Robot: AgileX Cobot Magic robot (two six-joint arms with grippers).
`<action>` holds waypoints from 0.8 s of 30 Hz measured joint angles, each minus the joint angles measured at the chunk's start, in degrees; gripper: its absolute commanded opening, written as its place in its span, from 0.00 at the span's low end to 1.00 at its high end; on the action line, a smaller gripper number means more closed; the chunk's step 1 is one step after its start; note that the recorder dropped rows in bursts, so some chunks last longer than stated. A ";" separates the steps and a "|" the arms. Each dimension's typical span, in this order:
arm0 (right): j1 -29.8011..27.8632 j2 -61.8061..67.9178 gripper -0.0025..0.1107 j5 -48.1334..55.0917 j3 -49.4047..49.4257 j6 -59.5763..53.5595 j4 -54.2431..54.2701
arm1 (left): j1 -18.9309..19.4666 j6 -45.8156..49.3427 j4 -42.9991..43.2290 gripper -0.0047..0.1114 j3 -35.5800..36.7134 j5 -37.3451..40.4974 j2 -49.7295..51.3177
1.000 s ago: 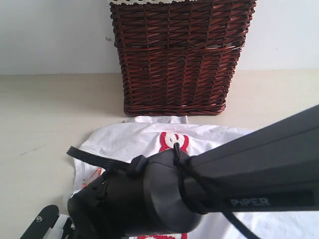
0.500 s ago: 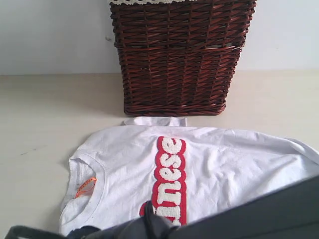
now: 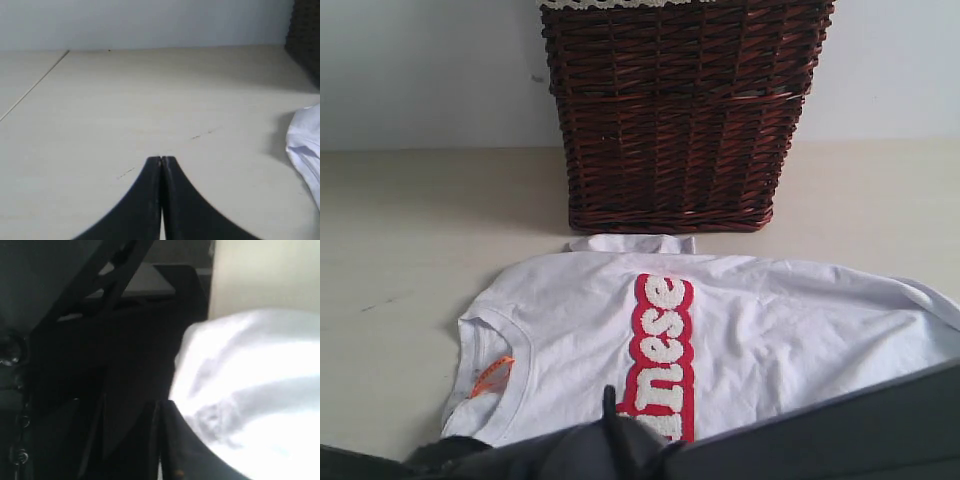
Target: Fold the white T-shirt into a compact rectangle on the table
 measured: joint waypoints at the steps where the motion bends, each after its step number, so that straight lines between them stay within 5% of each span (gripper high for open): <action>1: 0.00 -0.88 0.02 -0.47 -0.32 0.98 -1.93 | 0.00 0.00 0.00 0.04 0.00 0.00 0.00; 5: -1.92 -3.67 0.02 -4.08 -0.84 14.76 -18.51 | 0.00 0.00 0.00 0.04 0.00 0.00 0.00; 10: -12.00 -2.05 0.02 -6.54 -0.98 27.86 -27.80 | 0.00 0.00 0.00 0.04 0.00 0.00 0.00; 14: -16.50 2.41 0.02 -6.70 -0.98 26.52 -22.83 | 0.00 0.00 0.00 0.04 0.00 0.00 0.00; 24: -16.63 5.43 0.02 -8.46 -1.67 9.71 -3.13 | 0.00 0.00 0.00 0.04 0.00 0.00 0.00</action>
